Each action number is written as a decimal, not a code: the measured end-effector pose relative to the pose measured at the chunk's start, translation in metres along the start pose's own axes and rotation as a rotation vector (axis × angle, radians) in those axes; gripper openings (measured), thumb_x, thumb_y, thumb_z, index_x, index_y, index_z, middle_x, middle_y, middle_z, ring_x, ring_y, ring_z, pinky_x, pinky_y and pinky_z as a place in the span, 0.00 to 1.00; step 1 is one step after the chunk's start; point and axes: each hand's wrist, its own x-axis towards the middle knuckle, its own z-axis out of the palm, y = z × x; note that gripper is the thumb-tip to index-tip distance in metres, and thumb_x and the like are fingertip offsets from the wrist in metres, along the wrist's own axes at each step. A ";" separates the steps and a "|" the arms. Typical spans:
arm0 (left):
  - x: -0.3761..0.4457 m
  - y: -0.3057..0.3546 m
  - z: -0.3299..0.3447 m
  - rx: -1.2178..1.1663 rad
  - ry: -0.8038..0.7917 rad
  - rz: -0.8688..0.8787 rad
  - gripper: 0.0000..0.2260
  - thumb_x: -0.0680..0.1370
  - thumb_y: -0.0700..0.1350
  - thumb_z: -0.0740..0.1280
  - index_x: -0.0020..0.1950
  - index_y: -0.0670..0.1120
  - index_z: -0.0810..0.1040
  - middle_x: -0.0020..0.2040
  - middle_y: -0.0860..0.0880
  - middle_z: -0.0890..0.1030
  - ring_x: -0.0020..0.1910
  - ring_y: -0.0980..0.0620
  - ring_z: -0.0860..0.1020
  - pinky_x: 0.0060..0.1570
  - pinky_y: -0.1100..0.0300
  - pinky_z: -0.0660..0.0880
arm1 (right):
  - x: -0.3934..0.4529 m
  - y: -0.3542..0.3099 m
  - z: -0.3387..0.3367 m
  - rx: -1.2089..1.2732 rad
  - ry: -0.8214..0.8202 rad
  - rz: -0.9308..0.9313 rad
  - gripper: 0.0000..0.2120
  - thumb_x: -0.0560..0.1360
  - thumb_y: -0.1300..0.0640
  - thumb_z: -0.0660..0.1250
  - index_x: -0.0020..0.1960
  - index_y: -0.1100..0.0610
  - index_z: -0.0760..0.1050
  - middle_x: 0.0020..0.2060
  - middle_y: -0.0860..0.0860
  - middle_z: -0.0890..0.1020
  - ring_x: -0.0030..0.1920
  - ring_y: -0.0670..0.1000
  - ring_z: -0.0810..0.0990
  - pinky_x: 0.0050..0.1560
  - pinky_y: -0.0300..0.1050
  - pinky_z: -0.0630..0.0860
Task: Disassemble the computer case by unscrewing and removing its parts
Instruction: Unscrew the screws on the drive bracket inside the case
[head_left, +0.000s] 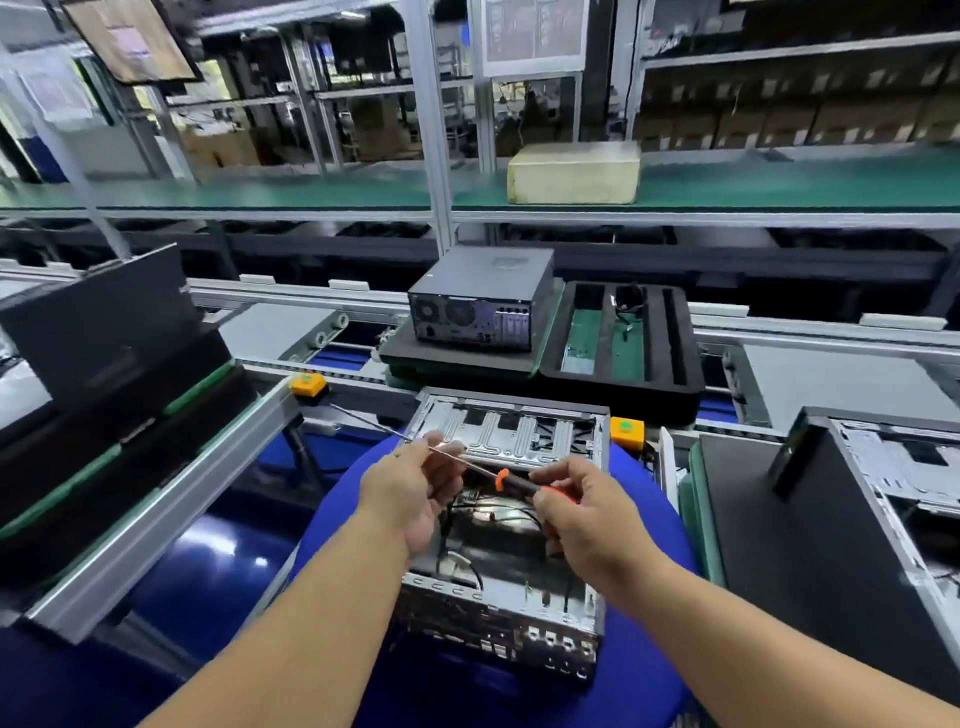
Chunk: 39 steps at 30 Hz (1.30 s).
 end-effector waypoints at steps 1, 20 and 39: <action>0.008 0.007 -0.001 -0.022 0.018 -0.004 0.10 0.88 0.47 0.60 0.57 0.46 0.80 0.43 0.47 0.88 0.37 0.51 0.83 0.38 0.57 0.79 | 0.007 -0.002 -0.004 0.006 0.013 -0.021 0.06 0.74 0.53 0.68 0.47 0.43 0.79 0.39 0.56 0.81 0.34 0.51 0.78 0.35 0.52 0.78; 0.124 -0.005 -0.028 0.419 0.032 0.123 0.05 0.79 0.38 0.72 0.53 0.46 0.84 0.37 0.47 0.86 0.33 0.53 0.81 0.34 0.59 0.77 | 0.103 -0.165 -0.010 -0.386 0.152 -0.457 0.05 0.78 0.63 0.67 0.45 0.55 0.78 0.31 0.49 0.78 0.30 0.46 0.72 0.31 0.44 0.70; 0.196 -0.046 0.077 1.269 -0.494 0.560 0.06 0.85 0.48 0.64 0.52 0.50 0.79 0.45 0.50 0.83 0.46 0.46 0.80 0.49 0.49 0.79 | 0.199 -0.182 0.001 -1.009 0.304 -0.518 0.06 0.81 0.51 0.65 0.52 0.54 0.72 0.42 0.47 0.77 0.45 0.52 0.75 0.46 0.47 0.72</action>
